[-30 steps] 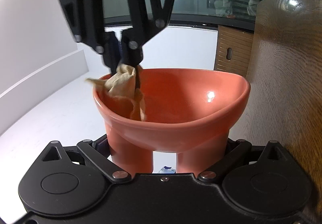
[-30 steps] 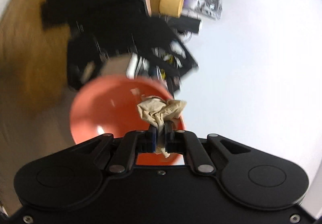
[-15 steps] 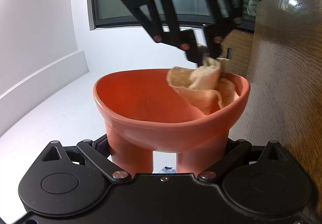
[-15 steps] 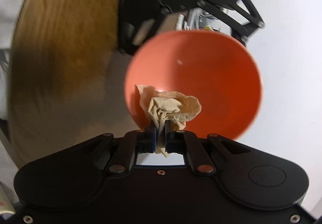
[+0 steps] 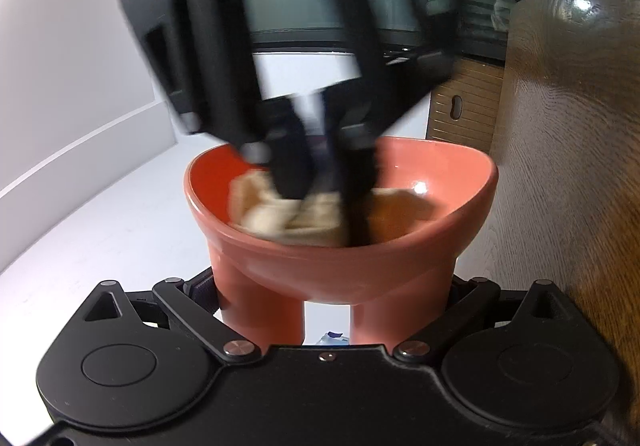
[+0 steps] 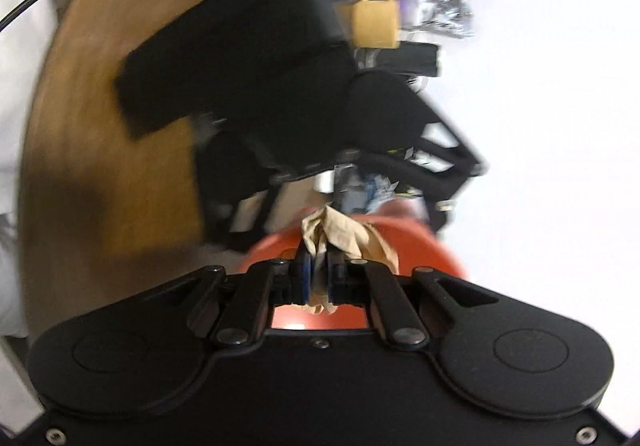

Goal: Clean bowl
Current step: 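Wipe the beige cloth around the bowl interior with the right tool, then scrub the cloth against the bowl bottom with the right tool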

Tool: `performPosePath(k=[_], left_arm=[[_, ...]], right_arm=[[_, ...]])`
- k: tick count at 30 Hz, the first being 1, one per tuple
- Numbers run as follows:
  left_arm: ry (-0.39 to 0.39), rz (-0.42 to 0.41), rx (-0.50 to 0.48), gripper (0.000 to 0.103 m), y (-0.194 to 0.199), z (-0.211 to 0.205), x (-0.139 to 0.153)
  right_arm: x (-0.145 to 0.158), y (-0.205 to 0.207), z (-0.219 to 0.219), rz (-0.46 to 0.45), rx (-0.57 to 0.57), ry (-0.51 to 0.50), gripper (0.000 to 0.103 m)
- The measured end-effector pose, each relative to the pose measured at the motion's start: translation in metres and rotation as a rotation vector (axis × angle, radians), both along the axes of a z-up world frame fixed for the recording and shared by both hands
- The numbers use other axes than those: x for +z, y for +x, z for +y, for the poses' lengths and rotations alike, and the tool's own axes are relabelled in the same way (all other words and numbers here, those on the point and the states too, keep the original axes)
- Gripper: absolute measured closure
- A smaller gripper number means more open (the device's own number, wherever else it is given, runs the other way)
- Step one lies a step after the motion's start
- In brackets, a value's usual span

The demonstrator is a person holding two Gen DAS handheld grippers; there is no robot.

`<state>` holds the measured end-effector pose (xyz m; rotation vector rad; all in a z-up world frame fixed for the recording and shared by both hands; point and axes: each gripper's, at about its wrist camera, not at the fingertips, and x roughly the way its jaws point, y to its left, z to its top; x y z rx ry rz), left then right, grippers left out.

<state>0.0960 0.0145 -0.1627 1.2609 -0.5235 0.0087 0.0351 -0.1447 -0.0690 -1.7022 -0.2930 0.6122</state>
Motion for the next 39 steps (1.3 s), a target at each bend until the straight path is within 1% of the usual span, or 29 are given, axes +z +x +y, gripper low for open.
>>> performPosePath(k=[3,4,9,11,14,16,18,20,24,27,30,33,35,37,39], left_arm=[[-0.001,0.001,0.000,0.007,-0.001,-0.001,0.000],[-0.001,0.002,0.000,0.007,-0.001,-0.001,0.000],[-0.001,0.002,0.000,0.007,-0.001,0.000,-0.001],[-0.001,0.002,0.000,0.007,-0.001,0.000,-0.004],[0.001,-0.001,0.001,0.007,0.003,-0.005,-0.007],[0.001,-0.002,0.001,0.007,0.004,-0.006,-0.007],[0.001,-0.002,0.000,0.007,0.004,-0.007,-0.007],[0.001,-0.003,0.000,0.007,0.003,-0.007,-0.008],[0.002,-0.004,0.001,0.007,0.002,-0.007,-0.009],[0.002,-0.004,0.001,0.007,0.003,-0.008,-0.010],[0.002,-0.003,0.001,0.007,0.003,-0.009,-0.011],[0.001,-0.003,0.001,0.007,0.003,-0.010,-0.011],[0.001,-0.003,0.001,0.007,0.003,-0.011,-0.012],[0.001,-0.002,0.001,0.007,0.003,-0.011,-0.013],[0.001,-0.001,0.002,0.007,0.002,-0.011,-0.013]], right_arm=[[0.017,0.009,-0.011,-0.043,-0.032,0.028,0.097],[0.019,0.014,-0.016,-0.053,-0.047,0.033,0.097],[0.031,0.028,-0.040,-0.066,-0.135,0.043,0.097],[0.028,0.030,-0.048,-0.057,-0.154,0.038,0.097],[0.015,0.033,-0.061,-0.034,-0.191,0.001,0.097],[0.004,0.033,-0.067,-0.005,-0.203,-0.022,0.097],[-0.006,0.030,-0.070,0.042,-0.211,-0.043,0.097],[-0.014,0.023,-0.070,0.080,-0.202,-0.048,0.097],[-0.019,0.008,-0.061,0.162,-0.155,-0.039,0.097],[-0.015,-0.003,-0.053,0.176,-0.104,-0.014,0.097],[-0.003,-0.013,-0.049,0.162,-0.058,0.014,0.097],[0.010,-0.016,-0.052,0.115,-0.047,0.036,0.097],[0.015,-0.015,-0.056,0.101,-0.054,0.058,0.097],[0.024,-0.016,-0.054,0.070,-0.074,0.085,0.097],[0.036,-0.019,-0.058,0.063,-0.096,0.106,0.097]])
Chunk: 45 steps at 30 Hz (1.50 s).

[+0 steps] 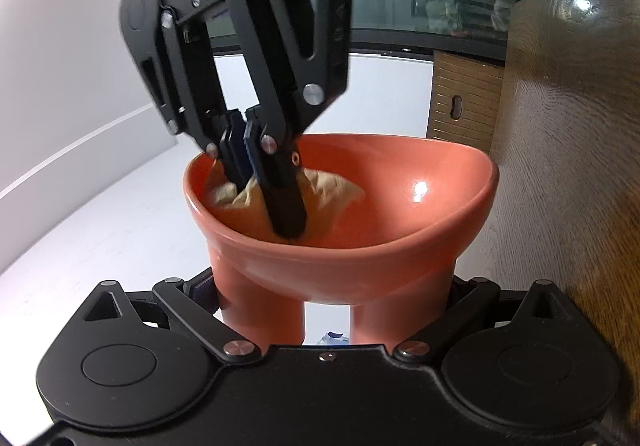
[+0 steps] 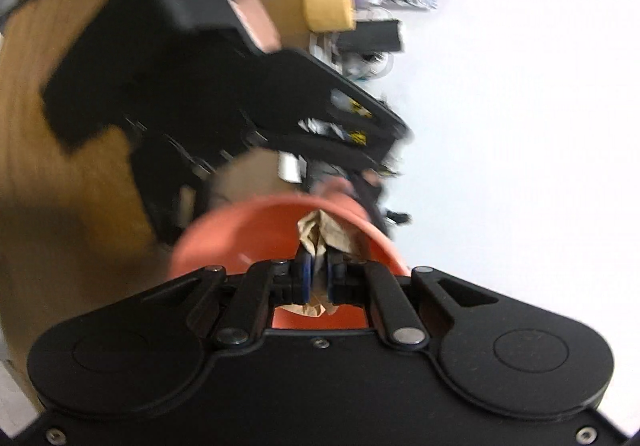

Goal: Clean bowl
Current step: 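Scrub the cloth against the bowl bottom with the right tool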

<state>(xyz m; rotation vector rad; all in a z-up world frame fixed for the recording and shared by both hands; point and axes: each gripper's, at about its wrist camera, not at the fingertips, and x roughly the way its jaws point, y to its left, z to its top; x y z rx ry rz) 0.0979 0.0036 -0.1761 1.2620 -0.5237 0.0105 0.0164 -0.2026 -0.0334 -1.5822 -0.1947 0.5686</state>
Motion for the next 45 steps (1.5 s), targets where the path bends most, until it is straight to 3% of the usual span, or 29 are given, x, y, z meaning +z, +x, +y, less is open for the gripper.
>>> performPosePath(k=[7,11,18,22,25,29,31,35,37,40,45], left_arm=[[-0.001,0.001,0.001,0.007,-0.002,0.001,0.000],[-0.002,0.003,0.001,0.007,0.000,-0.001,0.001],[-0.001,0.001,0.001,0.007,0.003,-0.005,-0.004],[0.002,-0.004,0.002,0.007,0.003,-0.006,-0.006],[0.002,-0.004,0.002,0.007,0.006,-0.009,-0.007],[0.000,0.000,0.003,0.007,0.008,-0.011,-0.006],[-0.003,0.005,0.004,0.007,0.009,-0.011,-0.005],[0.001,-0.003,0.004,0.007,0.008,-0.010,-0.007],[0.001,-0.002,0.004,0.007,0.009,-0.010,-0.008],[-0.001,0.001,0.006,0.007,0.006,-0.008,-0.006],[0.003,-0.005,0.006,0.007,0.006,-0.008,-0.008]], right_arm=[[0.011,0.005,-0.038,0.000,-0.087,0.009,0.097],[0.006,0.006,-0.050,0.057,-0.136,-0.005,0.097],[-0.014,-0.009,-0.062,0.213,-0.142,-0.019,0.097],[-0.004,-0.022,-0.060,0.324,-0.086,0.059,0.097],[0.008,-0.032,-0.060,0.331,-0.037,0.123,0.097],[0.023,-0.042,-0.065,0.246,-0.015,0.143,0.097],[0.030,-0.041,-0.069,0.207,-0.032,0.138,0.098],[0.024,0.001,-0.040,0.110,-0.100,0.096,0.097],[0.020,0.003,-0.054,0.109,-0.144,0.064,0.097],[0.013,0.001,-0.067,0.152,-0.167,0.039,0.097],[0.017,-0.017,-0.068,0.322,-0.147,0.061,0.097]])
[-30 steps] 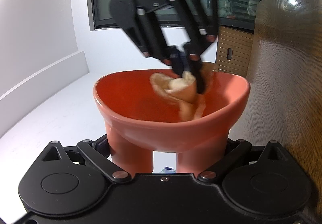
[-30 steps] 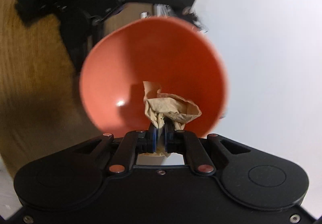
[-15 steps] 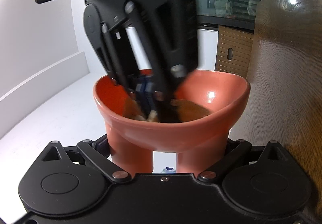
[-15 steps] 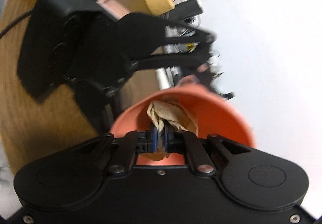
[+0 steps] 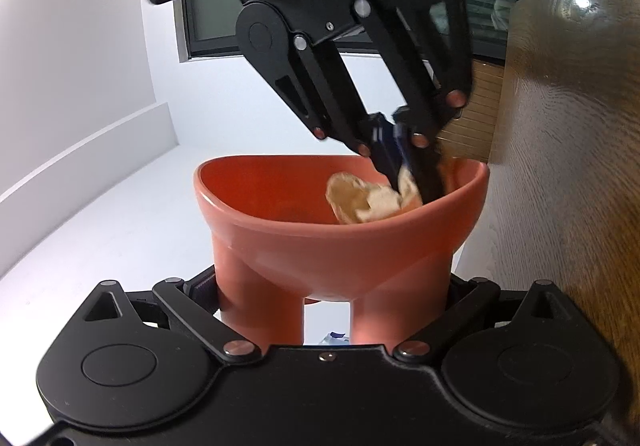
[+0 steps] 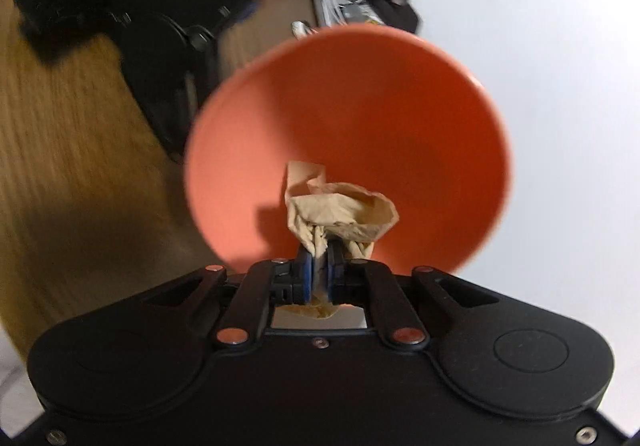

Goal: Clean bowl
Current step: 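Scrub the cloth against the bowl bottom with the right tool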

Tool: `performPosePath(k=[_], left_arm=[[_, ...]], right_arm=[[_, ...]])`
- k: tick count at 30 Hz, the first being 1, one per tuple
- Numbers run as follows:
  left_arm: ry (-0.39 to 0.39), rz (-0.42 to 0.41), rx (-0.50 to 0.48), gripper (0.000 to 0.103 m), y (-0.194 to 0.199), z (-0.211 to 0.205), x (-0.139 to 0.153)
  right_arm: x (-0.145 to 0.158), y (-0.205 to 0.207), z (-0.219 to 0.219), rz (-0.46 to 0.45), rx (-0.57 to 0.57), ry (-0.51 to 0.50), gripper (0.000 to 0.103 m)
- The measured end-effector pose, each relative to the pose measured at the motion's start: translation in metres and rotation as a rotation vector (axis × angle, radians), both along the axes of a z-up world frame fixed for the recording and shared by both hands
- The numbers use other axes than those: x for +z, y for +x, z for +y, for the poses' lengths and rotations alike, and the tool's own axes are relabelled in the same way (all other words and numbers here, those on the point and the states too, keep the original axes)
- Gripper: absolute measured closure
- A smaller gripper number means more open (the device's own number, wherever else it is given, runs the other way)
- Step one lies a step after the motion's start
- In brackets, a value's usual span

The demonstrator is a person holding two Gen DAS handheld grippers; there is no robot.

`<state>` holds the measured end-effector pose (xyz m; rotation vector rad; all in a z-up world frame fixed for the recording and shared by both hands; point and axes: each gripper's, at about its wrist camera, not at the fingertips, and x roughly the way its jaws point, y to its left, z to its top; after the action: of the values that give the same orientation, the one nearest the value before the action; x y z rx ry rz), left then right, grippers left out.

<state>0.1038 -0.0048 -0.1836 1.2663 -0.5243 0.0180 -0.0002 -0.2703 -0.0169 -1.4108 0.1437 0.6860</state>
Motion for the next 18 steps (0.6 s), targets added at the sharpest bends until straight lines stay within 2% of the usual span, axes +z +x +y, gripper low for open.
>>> performPosePath(k=[3,6,12,13,16,18], left_arm=[[0.000,0.000,0.000,0.007,0.001,-0.001,-0.001],[0.000,0.000,0.001,0.007,0.001,-0.001,-0.002],[-0.003,0.006,0.002,0.007,-0.001,-0.001,-0.001],[-0.003,0.006,0.002,0.007,-0.001,0.000,-0.001],[0.000,0.000,0.002,0.007,0.000,0.000,-0.002],[-0.001,0.002,0.002,0.007,0.000,-0.001,-0.002]], right_arm=[[0.008,-0.012,0.004,0.053,0.035,0.037,0.097],[0.021,-0.022,0.008,0.058,0.065,0.079,0.097],[0.052,-0.041,0.000,-0.009,0.095,0.163,0.098],[0.053,-0.039,0.000,-0.025,0.089,0.170,0.098],[0.045,0.003,0.053,-0.093,0.048,0.205,0.098],[0.052,0.010,0.056,-0.115,0.017,0.205,0.098]])
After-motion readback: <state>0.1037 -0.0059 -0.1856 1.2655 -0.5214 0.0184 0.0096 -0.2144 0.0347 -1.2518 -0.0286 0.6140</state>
